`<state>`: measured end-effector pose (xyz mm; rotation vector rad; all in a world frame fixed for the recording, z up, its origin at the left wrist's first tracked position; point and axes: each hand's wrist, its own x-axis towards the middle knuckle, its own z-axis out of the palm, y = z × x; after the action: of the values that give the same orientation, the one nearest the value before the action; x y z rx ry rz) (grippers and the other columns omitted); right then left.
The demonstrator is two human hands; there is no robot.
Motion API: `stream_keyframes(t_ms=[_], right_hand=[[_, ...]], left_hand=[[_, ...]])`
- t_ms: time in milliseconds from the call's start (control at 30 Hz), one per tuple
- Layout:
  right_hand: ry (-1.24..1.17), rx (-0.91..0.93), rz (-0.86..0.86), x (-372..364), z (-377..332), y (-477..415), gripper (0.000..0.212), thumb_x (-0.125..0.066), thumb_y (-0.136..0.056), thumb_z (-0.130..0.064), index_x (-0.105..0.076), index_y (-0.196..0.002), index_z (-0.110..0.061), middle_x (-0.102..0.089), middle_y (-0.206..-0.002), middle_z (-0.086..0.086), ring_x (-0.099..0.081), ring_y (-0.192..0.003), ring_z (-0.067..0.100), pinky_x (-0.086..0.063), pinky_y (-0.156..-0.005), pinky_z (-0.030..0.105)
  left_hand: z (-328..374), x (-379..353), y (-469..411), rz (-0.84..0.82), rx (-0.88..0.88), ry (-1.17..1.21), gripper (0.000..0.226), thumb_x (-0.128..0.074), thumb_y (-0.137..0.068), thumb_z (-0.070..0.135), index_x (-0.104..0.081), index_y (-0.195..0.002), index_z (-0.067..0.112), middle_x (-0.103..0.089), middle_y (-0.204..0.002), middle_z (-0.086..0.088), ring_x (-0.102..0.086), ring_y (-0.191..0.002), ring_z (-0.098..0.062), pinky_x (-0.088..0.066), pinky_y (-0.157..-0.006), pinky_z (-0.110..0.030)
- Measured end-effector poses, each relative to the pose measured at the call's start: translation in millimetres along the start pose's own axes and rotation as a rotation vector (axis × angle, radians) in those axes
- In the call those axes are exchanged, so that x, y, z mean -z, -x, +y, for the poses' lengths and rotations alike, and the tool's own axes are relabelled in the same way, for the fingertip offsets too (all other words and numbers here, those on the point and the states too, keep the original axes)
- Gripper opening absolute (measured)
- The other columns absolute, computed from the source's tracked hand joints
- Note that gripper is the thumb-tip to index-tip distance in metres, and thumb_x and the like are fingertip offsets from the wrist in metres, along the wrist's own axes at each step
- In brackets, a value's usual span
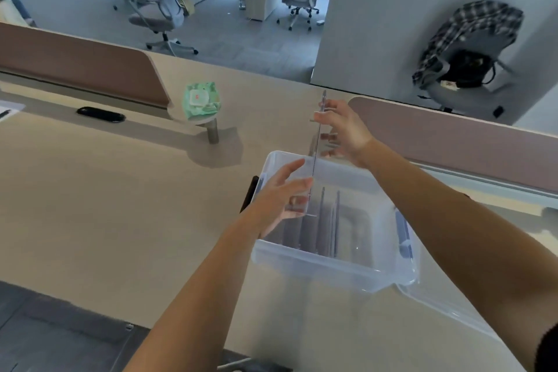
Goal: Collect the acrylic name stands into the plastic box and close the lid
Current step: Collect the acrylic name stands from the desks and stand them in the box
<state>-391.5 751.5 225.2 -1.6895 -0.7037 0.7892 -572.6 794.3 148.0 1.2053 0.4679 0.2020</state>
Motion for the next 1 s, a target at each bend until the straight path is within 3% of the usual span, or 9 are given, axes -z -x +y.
stream_keyframes(t_ms=[67, 200, 400, 600, 767, 933, 1000], right_hand=[[0.019, 0.019, 0.042, 2, 1, 6, 0.060, -0.067, -0.073, -0.046, -0.049, -0.126, -0.025, -0.057, -0.116, -0.006, -0.057, -0.098, 0.019, -0.052, -0.078, 0.040], [0.026, -0.045, 0.065, 20, 4, 17, 0.051, -0.066, -0.089, -0.042, -0.043, -0.132, -0.029, -0.051, -0.128, -0.001, -0.055, -0.109, 0.031, -0.054, -0.078, 0.047], [0.034, -0.099, 0.106, 64, 16, 19, 0.045, -0.066, -0.090, -0.042, -0.042, -0.126, -0.032, -0.048, -0.129, 0.000, -0.054, -0.108, 0.029, -0.053, -0.075, 0.046], [-0.006, -0.119, 0.056, 115, 51, 5, 0.049, -0.068, -0.089, -0.043, -0.044, -0.129, -0.031, -0.048, -0.134, -0.001, -0.053, -0.116, 0.034, -0.055, -0.085, 0.054], [-0.066, -0.247, -0.090, 144, 92, -11, 0.067, -0.062, -0.091, -0.048, -0.029, -0.148, -0.035, -0.031, -0.156, 0.000, -0.035, -0.136, 0.042, -0.043, -0.101, 0.062], [0.060, -0.348, -0.185, 146, 120, -5, 0.082, -0.062, -0.089, -0.056, -0.011, -0.152, -0.047, -0.033, -0.158, 0.003, -0.055, -0.119, 0.043, -0.055, -0.090, 0.054], [0.101, -0.367, -0.181, 140, 132, 1, 0.078, -0.063, -0.090, -0.050, -0.017, -0.152, -0.046, -0.041, -0.149, 0.000, -0.063, -0.107, 0.037, -0.060, -0.079, 0.048]], left_hand=[[0, -1, -2, -0.030, 0.007, 0.003, 0.069, -0.069, -0.073, 0.039, -0.046, -0.137, 0.040, -0.057, -0.124, -0.007, -0.058, -0.111, -0.031, -0.047, -0.101, -0.051], [-3, -8, -12, -0.099, 0.028, -0.004, 0.075, -0.071, -0.070, 0.045, -0.044, -0.140, 0.040, -0.053, -0.134, -0.005, -0.054, -0.119, -0.033, -0.044, -0.102, -0.056], [-9, -44, -35, -0.155, 0.071, -0.030, 0.083, -0.075, -0.066, 0.054, -0.042, -0.142, 0.040, -0.052, -0.139, -0.006, -0.055, -0.120, -0.036, -0.043, -0.102, -0.060], [-23, -87, -66, -0.099, 0.157, -0.104, 0.086, -0.079, -0.062, 0.053, -0.042, -0.139, 0.047, -0.056, -0.136, -0.007, -0.056, -0.118, -0.037, -0.044, -0.101, -0.058], [-47, -112, -91, 0.031, 0.211, -0.127, 0.070, -0.075, -0.082, 0.038, -0.039, -0.141, 0.044, -0.053, -0.129, 0.003, -0.055, -0.115, -0.027, -0.046, -0.096, -0.050], [-68, -127, -98, 0.152, 0.225, -0.163, 0.074, -0.072, -0.086, 0.032, -0.032, -0.148, 0.037, -0.061, -0.101, 0.004, -0.058, -0.098, -0.027, -0.049, -0.088, -0.044], [-75, -126, -101, 0.172, 0.221, -0.175, 0.085, -0.077, -0.080, 0.036, -0.028, -0.149, 0.036, -0.062, -0.108, -0.011, -0.056, -0.098, -0.028, -0.048, -0.089, -0.042]])
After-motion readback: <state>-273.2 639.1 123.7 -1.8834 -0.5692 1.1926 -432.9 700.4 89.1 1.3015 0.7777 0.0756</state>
